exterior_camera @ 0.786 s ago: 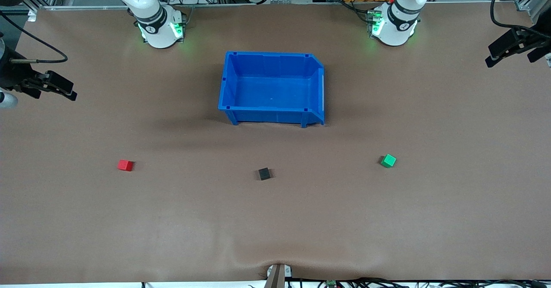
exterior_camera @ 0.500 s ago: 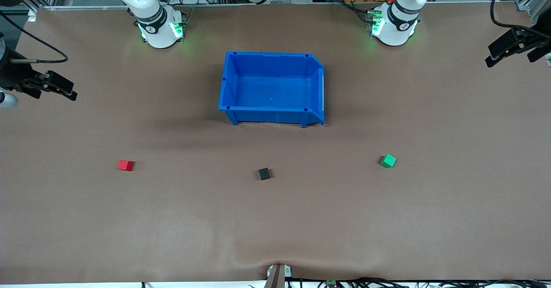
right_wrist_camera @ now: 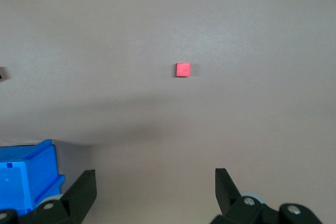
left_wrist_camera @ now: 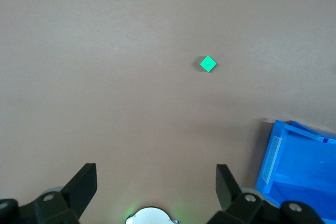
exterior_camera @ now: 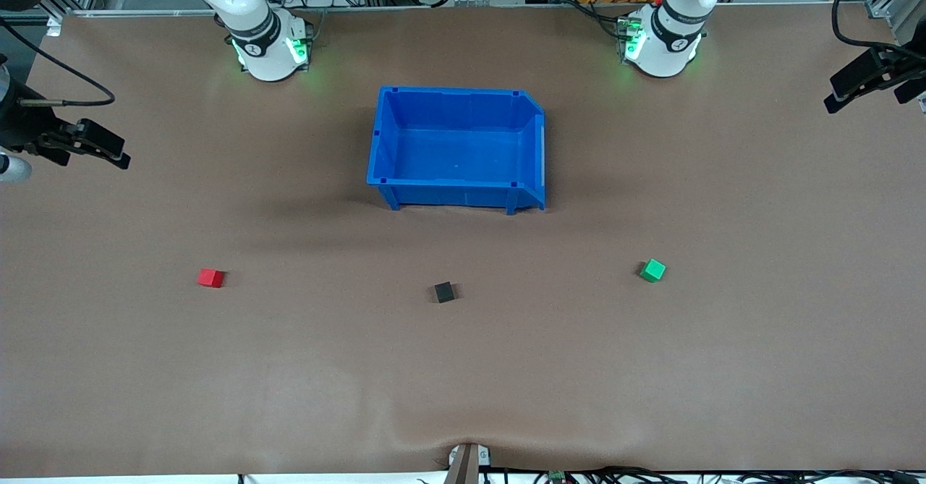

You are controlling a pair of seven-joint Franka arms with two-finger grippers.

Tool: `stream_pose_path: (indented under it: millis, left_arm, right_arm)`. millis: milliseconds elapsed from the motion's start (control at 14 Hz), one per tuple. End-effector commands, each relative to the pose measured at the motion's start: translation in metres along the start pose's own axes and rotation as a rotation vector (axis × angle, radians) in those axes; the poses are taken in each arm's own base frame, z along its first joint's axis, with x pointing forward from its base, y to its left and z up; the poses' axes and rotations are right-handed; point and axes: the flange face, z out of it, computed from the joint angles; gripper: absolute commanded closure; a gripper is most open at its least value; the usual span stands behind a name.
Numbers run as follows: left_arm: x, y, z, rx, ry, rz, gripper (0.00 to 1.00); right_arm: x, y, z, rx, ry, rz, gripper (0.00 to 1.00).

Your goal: Attach green and red cubes to black cube

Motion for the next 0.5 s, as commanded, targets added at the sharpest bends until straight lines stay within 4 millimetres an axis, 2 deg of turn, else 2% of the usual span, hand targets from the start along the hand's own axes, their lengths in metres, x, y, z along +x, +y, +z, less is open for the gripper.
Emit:
stream_pose_path:
  millis: [0,214,429]
  left_arm:
    - [-0.004,0.003,0.002,0.004,-0.014,0.006,0.00]
    - [-0.009,0.017,0.007,0.008,-0.048,0.027,0.00]
    - [-0.012,0.034,0.026,0.019,-0.088,0.059,0.00]
  right_arm:
    - [-0.007,-0.001,-0.004,0.008,0.005,-0.008,0.00]
    - [-0.007,-0.001,-0.004,0.008,0.005,-0.009,0.00]
    - [-0.007,0.000,-0.004,0.008,0.005,-0.008,0.00]
